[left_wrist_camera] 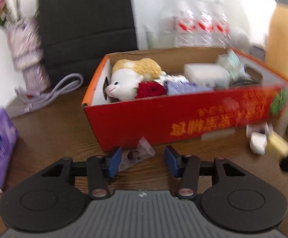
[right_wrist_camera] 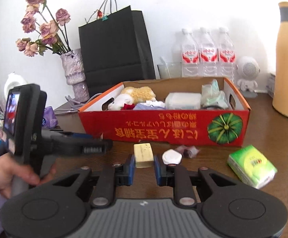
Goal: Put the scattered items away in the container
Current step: 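Lift the block with the right tool while the left tool lifts the wrapper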
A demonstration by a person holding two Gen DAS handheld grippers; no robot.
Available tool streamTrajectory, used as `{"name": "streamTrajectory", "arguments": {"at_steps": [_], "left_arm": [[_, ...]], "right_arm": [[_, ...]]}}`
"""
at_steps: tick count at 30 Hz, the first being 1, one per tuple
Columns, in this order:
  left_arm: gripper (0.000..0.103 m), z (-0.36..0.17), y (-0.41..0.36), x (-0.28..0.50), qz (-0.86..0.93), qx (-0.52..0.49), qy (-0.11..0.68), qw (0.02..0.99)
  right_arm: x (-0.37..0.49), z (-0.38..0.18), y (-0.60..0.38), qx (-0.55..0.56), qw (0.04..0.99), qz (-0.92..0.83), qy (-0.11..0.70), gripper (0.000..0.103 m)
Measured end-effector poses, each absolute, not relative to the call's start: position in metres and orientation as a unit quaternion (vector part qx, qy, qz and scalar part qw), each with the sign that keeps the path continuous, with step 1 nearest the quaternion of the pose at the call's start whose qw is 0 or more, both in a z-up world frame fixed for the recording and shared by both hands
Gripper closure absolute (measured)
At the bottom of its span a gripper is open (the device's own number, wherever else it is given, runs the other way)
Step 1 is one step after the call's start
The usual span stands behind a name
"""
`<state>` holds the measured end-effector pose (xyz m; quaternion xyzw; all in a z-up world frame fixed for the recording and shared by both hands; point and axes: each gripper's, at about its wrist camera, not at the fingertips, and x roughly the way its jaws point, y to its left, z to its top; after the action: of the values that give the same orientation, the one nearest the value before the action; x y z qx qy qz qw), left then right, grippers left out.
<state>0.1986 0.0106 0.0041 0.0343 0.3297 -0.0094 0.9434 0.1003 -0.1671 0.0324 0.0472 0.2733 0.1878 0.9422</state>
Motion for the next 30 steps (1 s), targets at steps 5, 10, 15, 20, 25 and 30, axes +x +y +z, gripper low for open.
{"name": "streamTrajectory", "arguments": {"at_steps": [5,10,15,20,25,30], "left_arm": [[0.089,0.009,0.004,0.198,-0.019,0.046,0.319,0.946],[0.095,0.034,-0.012,0.162,-0.04,0.046,0.292,0.954],[0.096,0.063,-0.023,0.104,-0.058,0.034,0.245,0.967],[0.096,0.074,-0.022,0.061,-0.057,0.021,0.232,0.971],[0.096,0.072,-0.022,0.006,-0.06,0.005,0.193,0.979],[0.096,0.058,-0.022,-0.052,-0.057,-0.015,0.188,0.98]], "right_arm": [[0.097,0.031,-0.166,0.041,0.943,0.183,0.276,0.083],[0.093,0.032,-0.168,0.036,0.947,0.173,0.269,0.083],[0.084,0.037,-0.166,0.018,0.953,0.155,0.26,0.083],[0.04,0.046,-0.161,0.001,0.96,0.142,0.24,0.083],[-0.011,0.049,-0.163,0.012,0.964,0.135,0.23,0.083],[-0.058,0.055,-0.168,0.007,0.972,0.122,0.2,0.083]]}}
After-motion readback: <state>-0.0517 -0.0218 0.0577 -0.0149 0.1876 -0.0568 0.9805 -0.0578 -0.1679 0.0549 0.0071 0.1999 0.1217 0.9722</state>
